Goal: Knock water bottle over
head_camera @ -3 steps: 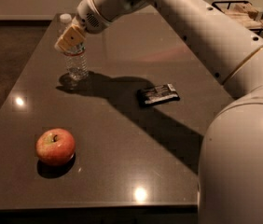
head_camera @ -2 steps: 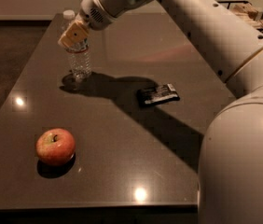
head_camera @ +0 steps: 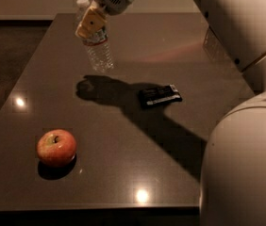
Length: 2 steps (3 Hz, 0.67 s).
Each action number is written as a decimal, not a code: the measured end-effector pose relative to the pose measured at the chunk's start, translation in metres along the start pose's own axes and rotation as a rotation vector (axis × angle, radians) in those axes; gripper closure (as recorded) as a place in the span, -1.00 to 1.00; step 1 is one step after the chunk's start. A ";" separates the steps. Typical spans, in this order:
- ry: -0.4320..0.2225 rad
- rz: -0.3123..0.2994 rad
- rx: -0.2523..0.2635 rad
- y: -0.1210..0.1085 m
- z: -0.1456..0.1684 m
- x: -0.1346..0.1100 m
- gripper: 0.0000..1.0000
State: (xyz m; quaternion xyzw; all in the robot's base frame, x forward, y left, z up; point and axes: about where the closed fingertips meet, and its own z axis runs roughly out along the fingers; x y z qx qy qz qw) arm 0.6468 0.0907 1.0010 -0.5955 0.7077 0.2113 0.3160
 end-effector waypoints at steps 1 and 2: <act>0.145 -0.058 0.006 0.011 -0.015 0.015 1.00; 0.299 -0.138 0.009 0.020 -0.016 0.033 1.00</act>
Offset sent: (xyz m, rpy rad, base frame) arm -0.0395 -0.0512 -0.0242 -0.5293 -0.0634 0.1177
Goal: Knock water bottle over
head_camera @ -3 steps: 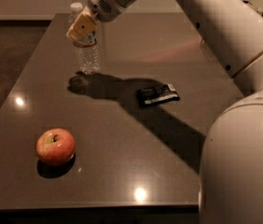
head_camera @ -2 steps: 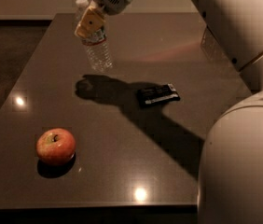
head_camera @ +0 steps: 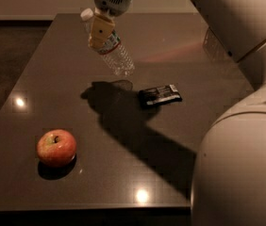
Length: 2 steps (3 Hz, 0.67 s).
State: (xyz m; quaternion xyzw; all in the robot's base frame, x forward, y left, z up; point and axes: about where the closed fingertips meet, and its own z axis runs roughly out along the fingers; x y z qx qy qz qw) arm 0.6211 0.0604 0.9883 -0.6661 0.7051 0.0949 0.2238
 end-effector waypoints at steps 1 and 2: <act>0.093 -0.070 0.004 0.004 0.015 0.010 1.00; 0.169 -0.190 0.028 0.005 0.030 0.013 1.00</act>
Offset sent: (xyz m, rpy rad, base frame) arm 0.0019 0.0031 -0.0467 -0.3273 -0.1694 0.2324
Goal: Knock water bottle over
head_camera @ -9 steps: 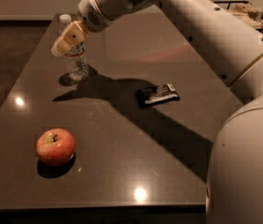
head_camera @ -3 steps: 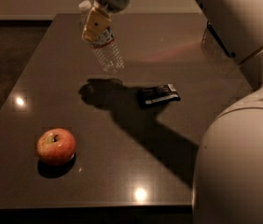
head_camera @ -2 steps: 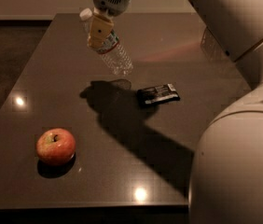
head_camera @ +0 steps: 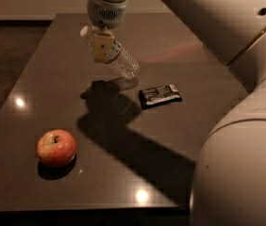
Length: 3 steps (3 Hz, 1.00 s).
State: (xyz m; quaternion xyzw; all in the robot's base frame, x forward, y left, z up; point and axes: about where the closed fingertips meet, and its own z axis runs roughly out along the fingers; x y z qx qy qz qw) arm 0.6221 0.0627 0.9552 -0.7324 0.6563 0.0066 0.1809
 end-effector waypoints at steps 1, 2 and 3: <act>0.064 -0.115 0.013 0.008 0.011 0.001 0.71; 0.134 -0.222 -0.001 0.022 0.024 0.005 0.24; 0.175 -0.304 -0.040 0.035 0.038 0.008 -0.22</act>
Offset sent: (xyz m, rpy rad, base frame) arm -0.0275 -0.0028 -0.0511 -0.3026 -0.0817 0.2765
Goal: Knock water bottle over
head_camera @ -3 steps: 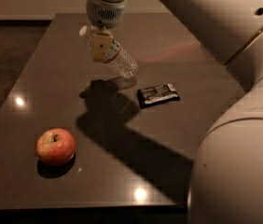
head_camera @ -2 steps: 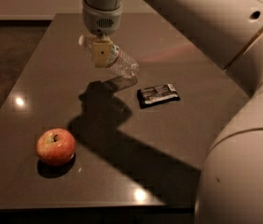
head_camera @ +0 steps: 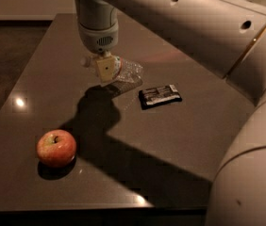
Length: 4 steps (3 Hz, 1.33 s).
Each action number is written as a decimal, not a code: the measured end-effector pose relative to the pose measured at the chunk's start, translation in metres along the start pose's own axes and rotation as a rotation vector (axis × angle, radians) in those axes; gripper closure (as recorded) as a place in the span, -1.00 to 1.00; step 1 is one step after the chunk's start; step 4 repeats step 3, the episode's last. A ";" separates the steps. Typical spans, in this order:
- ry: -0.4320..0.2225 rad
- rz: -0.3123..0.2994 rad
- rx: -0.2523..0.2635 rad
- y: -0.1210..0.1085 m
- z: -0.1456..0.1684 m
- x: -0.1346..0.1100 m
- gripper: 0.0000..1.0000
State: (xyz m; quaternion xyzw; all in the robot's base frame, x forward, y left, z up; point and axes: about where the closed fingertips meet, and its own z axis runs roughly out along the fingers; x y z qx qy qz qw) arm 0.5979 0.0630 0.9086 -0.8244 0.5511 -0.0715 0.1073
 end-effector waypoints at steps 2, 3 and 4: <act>0.004 -0.092 -0.100 0.021 0.025 -0.004 -1.00; 0.004 -0.092 -0.101 0.021 0.025 -0.004 -1.00; 0.004 -0.092 -0.101 0.021 0.025 -0.004 -1.00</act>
Offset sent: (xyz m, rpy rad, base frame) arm -0.0192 0.0011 -0.0323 -0.0943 0.0963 0.1218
